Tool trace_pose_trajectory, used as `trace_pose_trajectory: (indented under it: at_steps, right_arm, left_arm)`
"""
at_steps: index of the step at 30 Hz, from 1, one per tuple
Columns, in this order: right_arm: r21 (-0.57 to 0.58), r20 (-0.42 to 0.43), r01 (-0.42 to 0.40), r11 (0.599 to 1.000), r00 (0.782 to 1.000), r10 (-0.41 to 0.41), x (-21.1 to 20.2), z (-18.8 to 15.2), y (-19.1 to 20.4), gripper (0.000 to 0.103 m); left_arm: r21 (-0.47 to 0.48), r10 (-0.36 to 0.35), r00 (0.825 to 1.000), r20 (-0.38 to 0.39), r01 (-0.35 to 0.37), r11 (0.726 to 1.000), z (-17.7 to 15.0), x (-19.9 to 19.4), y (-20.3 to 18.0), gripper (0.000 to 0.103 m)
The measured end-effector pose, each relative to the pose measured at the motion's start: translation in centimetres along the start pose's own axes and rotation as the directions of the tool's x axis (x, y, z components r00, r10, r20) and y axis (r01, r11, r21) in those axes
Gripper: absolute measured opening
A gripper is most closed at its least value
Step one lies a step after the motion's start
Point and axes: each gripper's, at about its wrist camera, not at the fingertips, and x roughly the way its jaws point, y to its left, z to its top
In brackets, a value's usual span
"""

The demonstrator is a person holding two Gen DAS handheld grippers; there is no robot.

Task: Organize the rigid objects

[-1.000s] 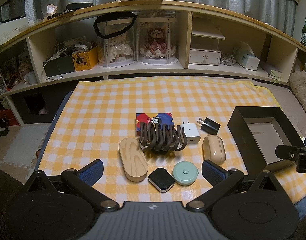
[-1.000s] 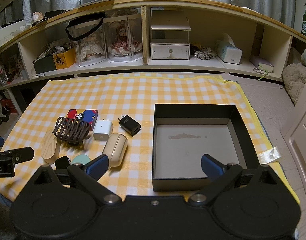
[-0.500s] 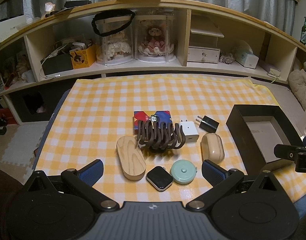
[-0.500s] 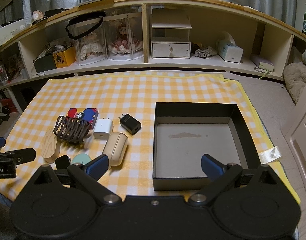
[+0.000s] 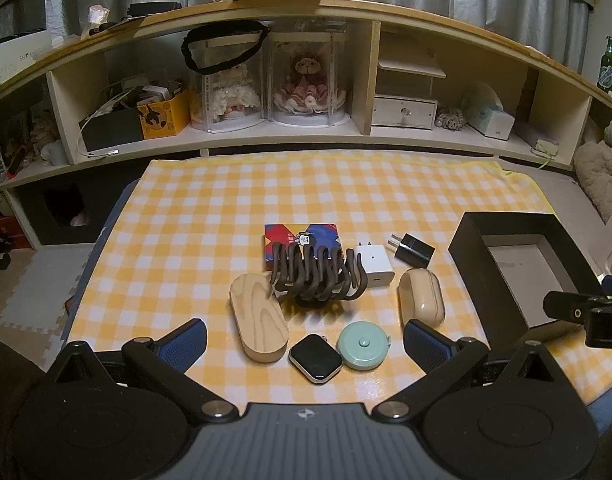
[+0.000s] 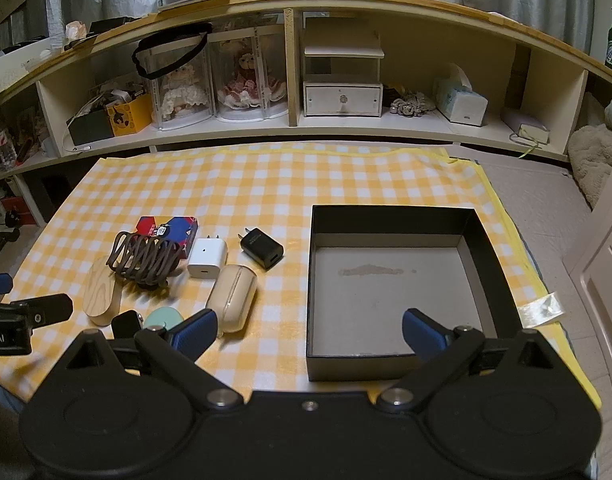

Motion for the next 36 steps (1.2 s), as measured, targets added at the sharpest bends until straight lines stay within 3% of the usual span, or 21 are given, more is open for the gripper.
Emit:
trace_pose_trajectory:
  at_steps: [8, 15, 22, 25, 27, 32, 36]
  right_arm:
    - [0.008, 0.019, 0.004, 1.000, 1.000, -0.004, -0.7, 1.7, -1.0, 0.100]
    - [0.010, 0.076, 0.042, 0.999, 0.996, -0.042, -0.2, 4.8, -5.9, 0.100]
    - [0.124, -0.039, 0.059, 0.991, 0.998, -0.054, 3.9, 6.7, -13.3, 0.099]
    - [0.125, -0.115, 0.092, 0.988, 0.990, -0.078, 5.9, 6.8, -15.4, 0.077]
    - [0.157, -0.173, 0.104, 0.982, 0.982, -0.076, 7.4, 6.5, -16.9, 0.049]
    - [0.170, -0.258, 0.113, 0.979, 0.964, -0.067, 10.2, 5.4, -18.7, 0.045]
    - [0.171, -0.285, 0.088, 0.981, 0.958, -0.036, 11.4, 5.0, -18.9, 0.032]
  left_arm:
    - [0.011, -0.020, 0.999, 0.044, 0.020, 1.000, 0.3, -0.5, -0.3, 0.103]
    - [0.002, -0.022, 0.998, 0.051, 0.022, 1.000, 0.5, 0.1, -0.6, 0.103]
    - [-0.030, -0.005, 0.999, -0.035, 0.004, 1.000, 0.5, 1.7, -0.4, 0.103]
    - [-0.003, -0.026, 0.998, -0.057, 0.025, 1.000, 1.3, 2.3, -0.1, 0.103]
    - [-0.002, -0.050, 0.997, -0.063, 0.050, 0.999, 2.3, 2.7, 0.4, 0.103]
    - [0.024, -0.016, 0.994, -0.105, 0.018, 1.000, 4.4, 5.5, 0.9, 0.099]
    - [-0.018, 0.019, 0.972, -0.235, -0.024, 1.000, 4.2, 9.5, 2.1, 0.071]
